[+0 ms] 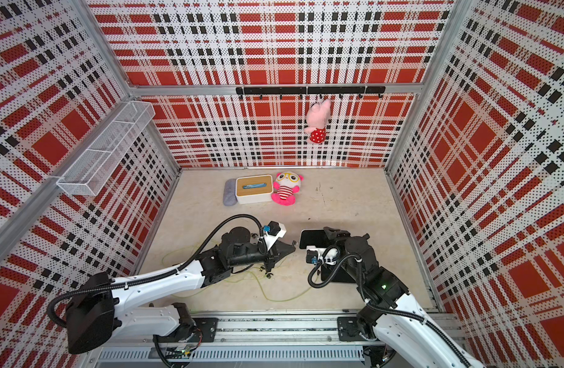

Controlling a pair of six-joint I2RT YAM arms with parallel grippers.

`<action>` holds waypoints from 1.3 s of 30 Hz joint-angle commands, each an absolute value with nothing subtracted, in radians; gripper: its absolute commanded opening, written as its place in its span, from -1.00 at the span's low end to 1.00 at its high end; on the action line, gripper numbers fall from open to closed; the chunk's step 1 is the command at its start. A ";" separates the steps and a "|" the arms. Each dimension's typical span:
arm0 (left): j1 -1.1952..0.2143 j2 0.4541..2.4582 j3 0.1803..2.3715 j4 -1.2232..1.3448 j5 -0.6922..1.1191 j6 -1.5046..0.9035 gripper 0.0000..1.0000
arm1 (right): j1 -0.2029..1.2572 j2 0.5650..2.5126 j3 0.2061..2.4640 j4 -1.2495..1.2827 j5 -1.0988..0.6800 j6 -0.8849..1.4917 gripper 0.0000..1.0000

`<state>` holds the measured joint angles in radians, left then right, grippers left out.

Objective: Plug wired earphones into phones
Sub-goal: Insert the wired earphone into the phone.

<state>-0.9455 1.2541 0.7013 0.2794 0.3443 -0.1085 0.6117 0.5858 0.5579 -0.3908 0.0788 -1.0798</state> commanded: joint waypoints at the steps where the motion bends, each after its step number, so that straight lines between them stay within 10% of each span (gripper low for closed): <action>1: -0.956 1.263 0.744 0.316 0.342 -0.108 -1.00 | 0.609 0.583 0.563 -0.327 0.045 -1.077 -0.10; 39: -0.970 1.242 0.724 0.290 0.229 -0.075 -1.00 | 0.609 0.592 0.580 -0.314 0.058 -1.042 -0.09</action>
<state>-0.9649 1.2652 0.7208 0.2687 0.2371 -0.0868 0.6117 0.5976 0.5579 -0.3820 0.0666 -1.0527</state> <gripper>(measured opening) 0.049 0.745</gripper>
